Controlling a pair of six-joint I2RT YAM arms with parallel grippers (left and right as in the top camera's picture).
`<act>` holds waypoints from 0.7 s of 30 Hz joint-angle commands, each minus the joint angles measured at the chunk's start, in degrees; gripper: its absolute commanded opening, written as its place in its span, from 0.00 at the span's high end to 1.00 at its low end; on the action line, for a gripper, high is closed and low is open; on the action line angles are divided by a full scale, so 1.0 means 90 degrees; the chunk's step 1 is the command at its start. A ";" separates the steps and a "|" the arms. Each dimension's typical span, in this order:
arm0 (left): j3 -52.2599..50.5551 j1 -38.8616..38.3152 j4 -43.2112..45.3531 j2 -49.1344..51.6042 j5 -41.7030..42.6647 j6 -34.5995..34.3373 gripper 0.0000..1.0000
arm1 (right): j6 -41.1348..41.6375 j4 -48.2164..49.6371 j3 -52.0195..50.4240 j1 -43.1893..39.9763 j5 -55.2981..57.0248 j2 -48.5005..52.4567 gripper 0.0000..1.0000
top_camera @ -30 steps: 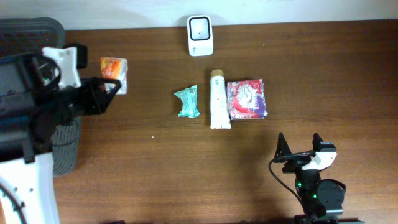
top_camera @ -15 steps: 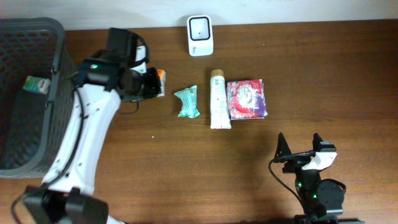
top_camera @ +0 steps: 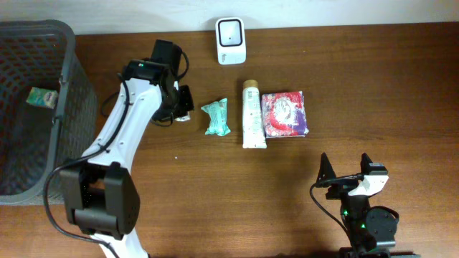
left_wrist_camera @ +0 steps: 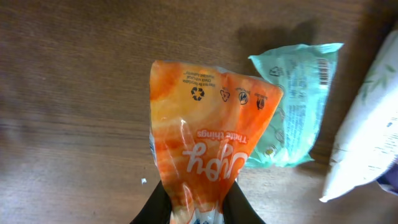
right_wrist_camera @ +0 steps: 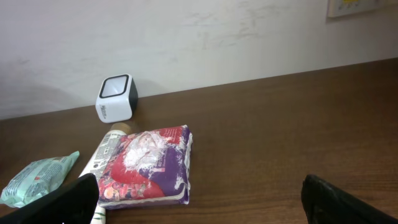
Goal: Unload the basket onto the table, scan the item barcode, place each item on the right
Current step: 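Place the orange pack left of the green wipes and release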
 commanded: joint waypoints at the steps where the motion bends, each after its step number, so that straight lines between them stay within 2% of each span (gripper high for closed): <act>1: 0.0022 -0.0049 0.0068 0.0466 -0.0109 -0.0078 1.00 | 0.0024 -0.0032 -0.0036 -0.0041 0.0061 -0.0041 0.01; 10: 0.0022 -0.0362 0.0372 0.0903 -0.0092 -0.0075 0.94 | 0.0024 -0.0032 -0.0036 -0.0041 0.0061 -0.0041 0.01; 11: 0.0022 -0.0379 0.0367 0.0903 -0.0129 -0.0075 0.86 | 0.0024 -0.0032 -0.0036 -0.0041 0.0061 -0.0041 0.01; 14: 0.0022 -0.0379 0.0367 0.0903 -0.0321 -0.0075 0.80 | 0.0024 -0.0032 -0.0036 -0.0041 0.0061 -0.0041 0.02; 16: 0.0022 -0.0379 0.0362 0.0903 -0.0476 -0.0075 0.50 | 0.0024 -0.0032 -0.0036 -0.0041 0.0061 -0.0041 0.01; 17: 0.0022 -0.0379 0.0362 0.0903 -0.0476 -0.0073 0.30 | 0.0024 -0.0032 -0.0036 -0.0041 0.0061 -0.0041 0.02; 18: 0.0022 -0.0379 0.0364 0.0903 -0.0476 -0.0073 0.19 | 0.0024 -0.0032 -0.0036 -0.0041 0.0061 -0.0041 0.01; 21: 0.0024 -0.0379 0.0318 0.0901 -0.0471 -0.0049 0.18 | 0.0024 -0.0032 -0.0036 -0.0041 0.0061 -0.0041 0.01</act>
